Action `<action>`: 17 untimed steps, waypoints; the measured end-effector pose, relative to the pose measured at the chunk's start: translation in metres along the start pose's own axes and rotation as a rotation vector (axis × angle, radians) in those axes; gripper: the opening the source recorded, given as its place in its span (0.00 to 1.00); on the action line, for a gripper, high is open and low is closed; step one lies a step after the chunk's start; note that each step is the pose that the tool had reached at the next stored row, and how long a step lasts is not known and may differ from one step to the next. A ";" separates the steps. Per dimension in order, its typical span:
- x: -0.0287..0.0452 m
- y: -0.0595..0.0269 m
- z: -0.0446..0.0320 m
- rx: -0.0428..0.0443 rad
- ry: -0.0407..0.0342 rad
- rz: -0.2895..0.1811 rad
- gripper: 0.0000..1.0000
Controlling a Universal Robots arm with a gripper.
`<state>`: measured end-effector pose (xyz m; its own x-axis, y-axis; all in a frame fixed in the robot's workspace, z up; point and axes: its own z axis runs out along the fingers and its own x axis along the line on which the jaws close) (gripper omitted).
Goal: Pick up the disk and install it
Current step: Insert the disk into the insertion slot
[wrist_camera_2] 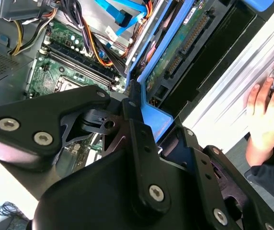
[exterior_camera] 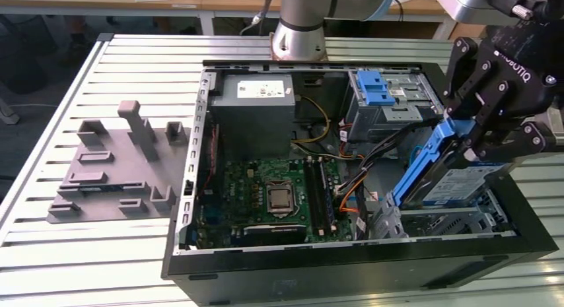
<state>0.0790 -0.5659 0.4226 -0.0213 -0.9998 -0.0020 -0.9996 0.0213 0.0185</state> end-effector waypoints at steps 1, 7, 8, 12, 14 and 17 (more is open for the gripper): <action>0.0000 0.0000 0.0005 0.0000 0.0000 0.000 0.36; 0.0000 -0.0001 0.0034 0.0000 0.0001 0.000 0.36; 0.0000 -0.0001 0.0039 0.0000 0.0000 0.000 0.36; 0.0000 -0.0001 0.0058 0.0000 0.0001 0.000 0.36; 0.0000 -0.0001 0.0069 0.0000 0.0001 0.000 0.36; 0.0000 -0.0001 0.0084 0.0000 0.0003 0.000 0.38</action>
<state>0.0790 -0.5659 0.4142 -0.0214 -0.9998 -0.0017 -0.9996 0.0213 0.0185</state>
